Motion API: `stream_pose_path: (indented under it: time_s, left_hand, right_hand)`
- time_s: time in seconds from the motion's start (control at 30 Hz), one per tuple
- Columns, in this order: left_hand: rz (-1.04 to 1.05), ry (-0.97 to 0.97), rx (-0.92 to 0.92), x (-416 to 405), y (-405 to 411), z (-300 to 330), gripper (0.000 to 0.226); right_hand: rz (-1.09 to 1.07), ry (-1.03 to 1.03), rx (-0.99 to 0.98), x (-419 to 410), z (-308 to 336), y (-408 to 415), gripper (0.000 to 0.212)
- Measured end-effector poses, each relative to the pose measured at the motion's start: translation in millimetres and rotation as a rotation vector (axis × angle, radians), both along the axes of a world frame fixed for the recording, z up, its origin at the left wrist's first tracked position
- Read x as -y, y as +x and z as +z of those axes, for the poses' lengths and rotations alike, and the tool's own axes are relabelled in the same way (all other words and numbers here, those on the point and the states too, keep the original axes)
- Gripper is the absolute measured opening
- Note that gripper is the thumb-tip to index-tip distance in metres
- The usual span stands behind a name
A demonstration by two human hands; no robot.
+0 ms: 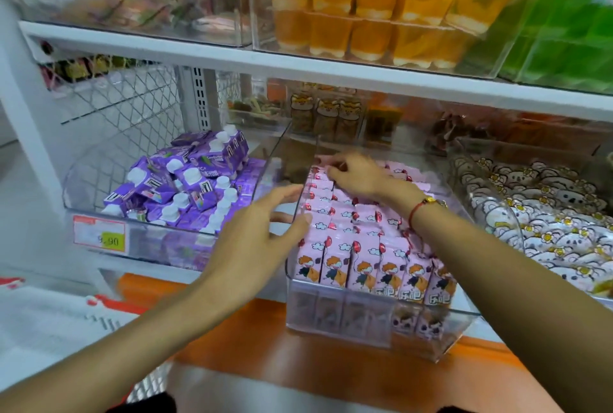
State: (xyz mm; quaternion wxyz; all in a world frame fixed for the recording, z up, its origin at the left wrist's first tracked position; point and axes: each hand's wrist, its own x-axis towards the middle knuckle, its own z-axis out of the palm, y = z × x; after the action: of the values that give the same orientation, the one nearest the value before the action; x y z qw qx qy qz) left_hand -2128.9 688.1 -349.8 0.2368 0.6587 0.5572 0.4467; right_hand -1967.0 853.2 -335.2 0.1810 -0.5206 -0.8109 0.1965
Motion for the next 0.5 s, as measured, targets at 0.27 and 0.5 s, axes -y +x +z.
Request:
stream_pose_path:
  time_s: [0.27, 0.5]
  left_hand:
    - [0.093, -0.010, -0.030, 1.6, 2.4, 0.0, 0.036]
    - [0.060, -0.083, -0.029, 3.4, 2.5, 8.3, 0.035]
  right_hand:
    - [-0.010, -0.113, 0.536, -12.4, 7.7, -0.4, 0.052]
    - [-0.070, 0.199, 0.255, 6.7, 5.4, 0.9, 0.026]
